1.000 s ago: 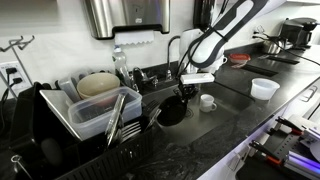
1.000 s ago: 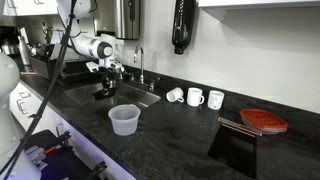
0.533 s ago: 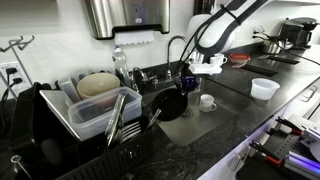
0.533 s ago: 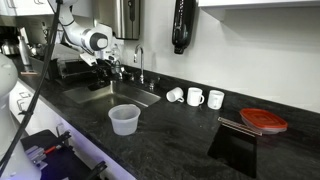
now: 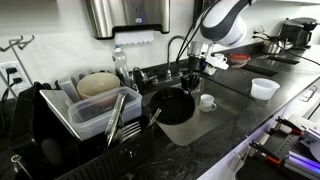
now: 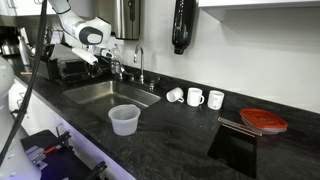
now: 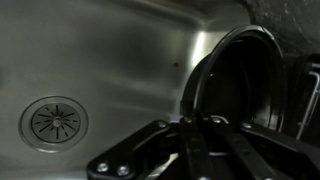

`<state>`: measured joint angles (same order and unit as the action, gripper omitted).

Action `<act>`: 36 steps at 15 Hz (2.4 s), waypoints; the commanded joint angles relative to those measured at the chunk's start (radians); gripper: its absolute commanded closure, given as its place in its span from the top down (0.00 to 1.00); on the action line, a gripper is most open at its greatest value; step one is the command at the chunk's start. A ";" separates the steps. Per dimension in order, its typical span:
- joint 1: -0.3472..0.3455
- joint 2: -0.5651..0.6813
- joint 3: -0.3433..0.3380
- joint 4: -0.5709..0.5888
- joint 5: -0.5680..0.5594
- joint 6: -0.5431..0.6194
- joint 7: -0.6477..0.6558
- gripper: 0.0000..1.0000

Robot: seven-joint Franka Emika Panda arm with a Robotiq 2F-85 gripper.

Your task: Put the bowl on the countertop

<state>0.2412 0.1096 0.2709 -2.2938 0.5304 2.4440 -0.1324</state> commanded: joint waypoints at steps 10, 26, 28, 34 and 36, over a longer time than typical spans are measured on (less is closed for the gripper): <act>-0.020 -0.082 -0.019 -0.081 0.002 -0.236 -0.362 0.07; 0.039 -0.034 0.036 -0.021 0.055 -0.273 -0.477 0.02; 0.041 0.012 0.042 0.009 0.072 -0.261 -0.502 0.02; 0.035 0.185 0.077 0.161 0.051 -0.278 -0.513 0.02; 0.030 0.218 0.092 0.187 0.045 -0.285 -0.512 0.02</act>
<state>0.2907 0.2826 0.3390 -2.1570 0.5821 2.1962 -0.6289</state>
